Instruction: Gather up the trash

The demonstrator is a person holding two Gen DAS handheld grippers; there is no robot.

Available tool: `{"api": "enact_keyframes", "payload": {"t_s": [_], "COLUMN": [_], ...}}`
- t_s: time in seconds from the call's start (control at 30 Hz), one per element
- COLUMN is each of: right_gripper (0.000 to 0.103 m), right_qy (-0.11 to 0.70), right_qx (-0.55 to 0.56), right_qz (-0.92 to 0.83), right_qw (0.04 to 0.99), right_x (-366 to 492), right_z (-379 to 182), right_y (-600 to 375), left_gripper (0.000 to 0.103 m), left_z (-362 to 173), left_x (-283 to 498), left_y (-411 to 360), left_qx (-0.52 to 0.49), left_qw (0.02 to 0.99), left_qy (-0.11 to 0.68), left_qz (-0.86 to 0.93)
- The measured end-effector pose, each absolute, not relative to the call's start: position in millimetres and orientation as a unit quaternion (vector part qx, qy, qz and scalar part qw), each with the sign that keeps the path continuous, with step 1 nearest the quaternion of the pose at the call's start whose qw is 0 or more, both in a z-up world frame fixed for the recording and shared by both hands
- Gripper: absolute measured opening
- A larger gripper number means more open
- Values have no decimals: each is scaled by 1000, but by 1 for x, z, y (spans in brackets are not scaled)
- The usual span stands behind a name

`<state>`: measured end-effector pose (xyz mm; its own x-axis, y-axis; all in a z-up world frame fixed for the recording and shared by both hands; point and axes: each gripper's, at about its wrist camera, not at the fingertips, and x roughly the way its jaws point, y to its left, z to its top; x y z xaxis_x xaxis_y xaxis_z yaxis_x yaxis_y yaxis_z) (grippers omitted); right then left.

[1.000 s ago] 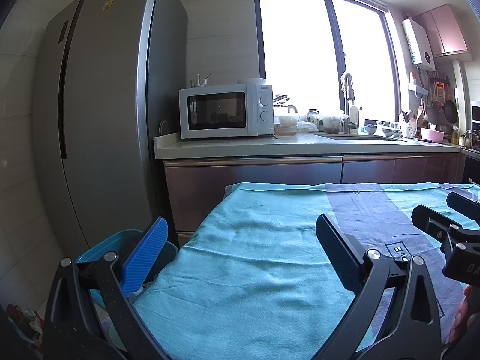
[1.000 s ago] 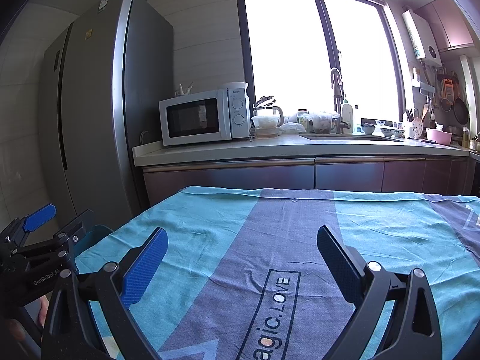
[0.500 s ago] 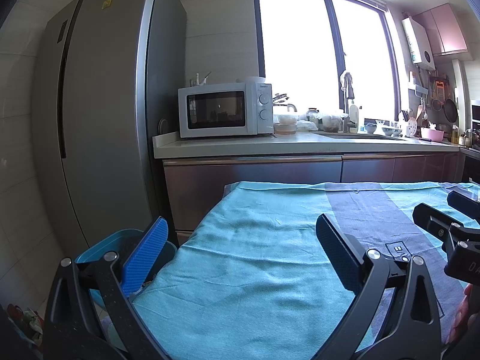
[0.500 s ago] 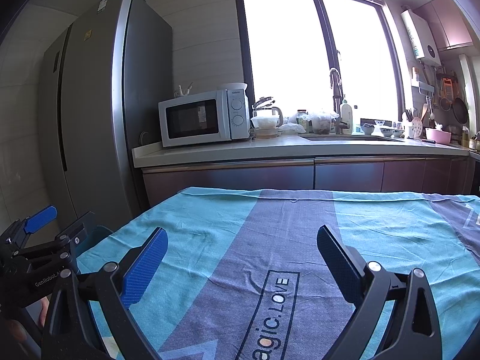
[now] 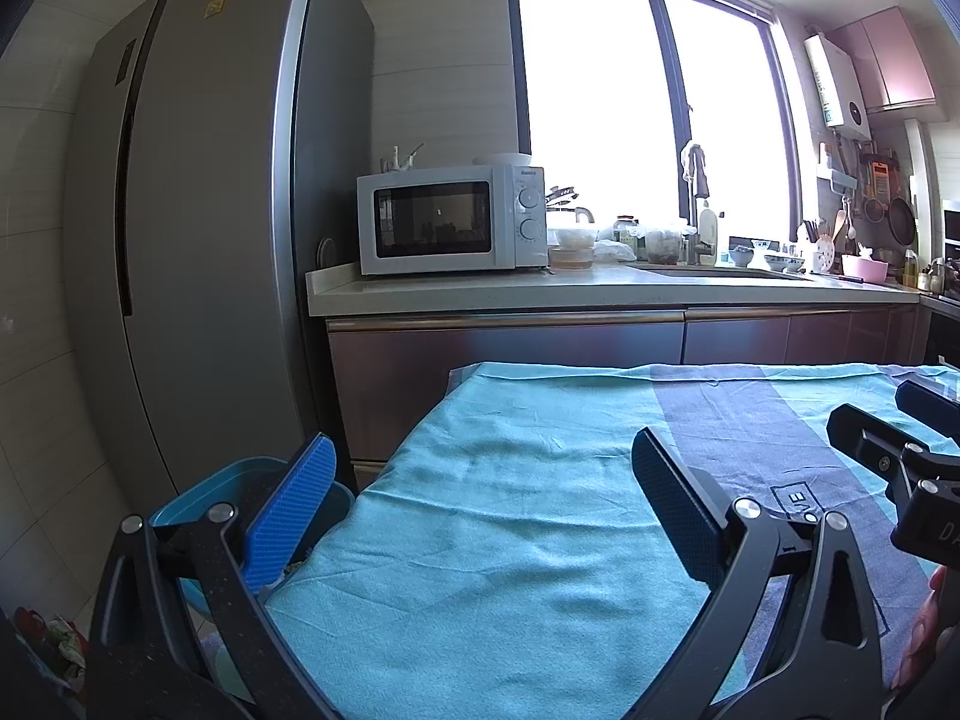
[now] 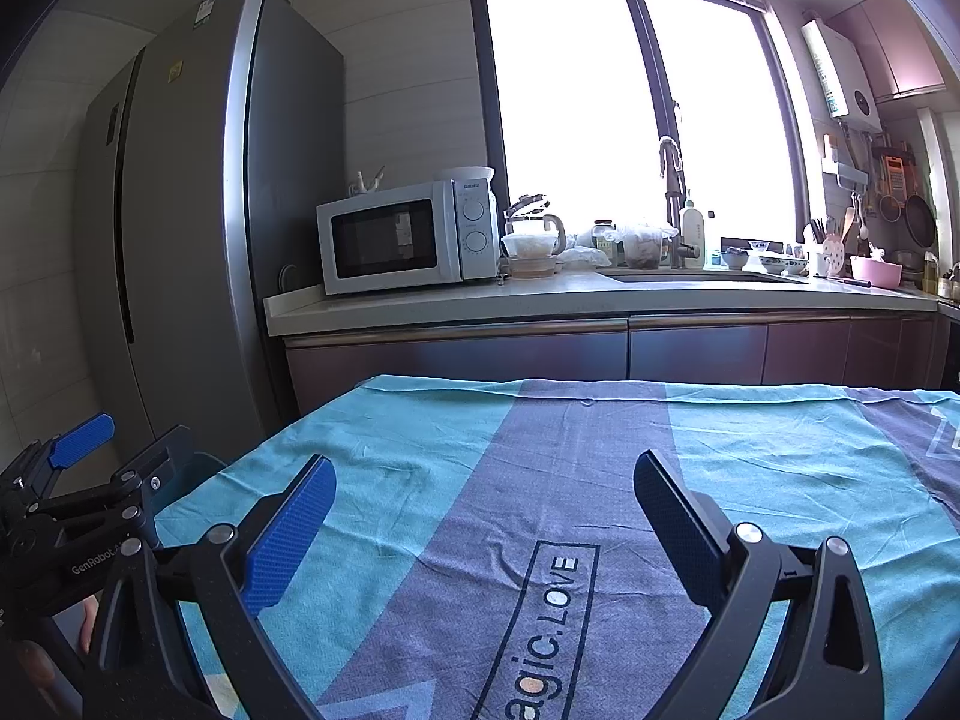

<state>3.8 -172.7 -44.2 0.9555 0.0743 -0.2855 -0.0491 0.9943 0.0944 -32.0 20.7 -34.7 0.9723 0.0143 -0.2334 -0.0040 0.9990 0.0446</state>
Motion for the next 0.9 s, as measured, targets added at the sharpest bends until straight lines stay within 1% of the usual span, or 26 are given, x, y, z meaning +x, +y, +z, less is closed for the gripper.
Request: {"api": "enact_keyframes", "payload": {"t_s": [0.9], "right_gripper": [96], "right_qy": [145], "right_qx": [47], "right_qz": [30], "right_qw": [988], "right_x": [4], "right_z": [-43], "right_y": [-174], "left_gripper": [97], "left_z": [-34], "left_x": [-25], "left_y": [18], "left_qx": [22], "left_qw": [992], "left_qy": [123], "left_qz": [-8]}}
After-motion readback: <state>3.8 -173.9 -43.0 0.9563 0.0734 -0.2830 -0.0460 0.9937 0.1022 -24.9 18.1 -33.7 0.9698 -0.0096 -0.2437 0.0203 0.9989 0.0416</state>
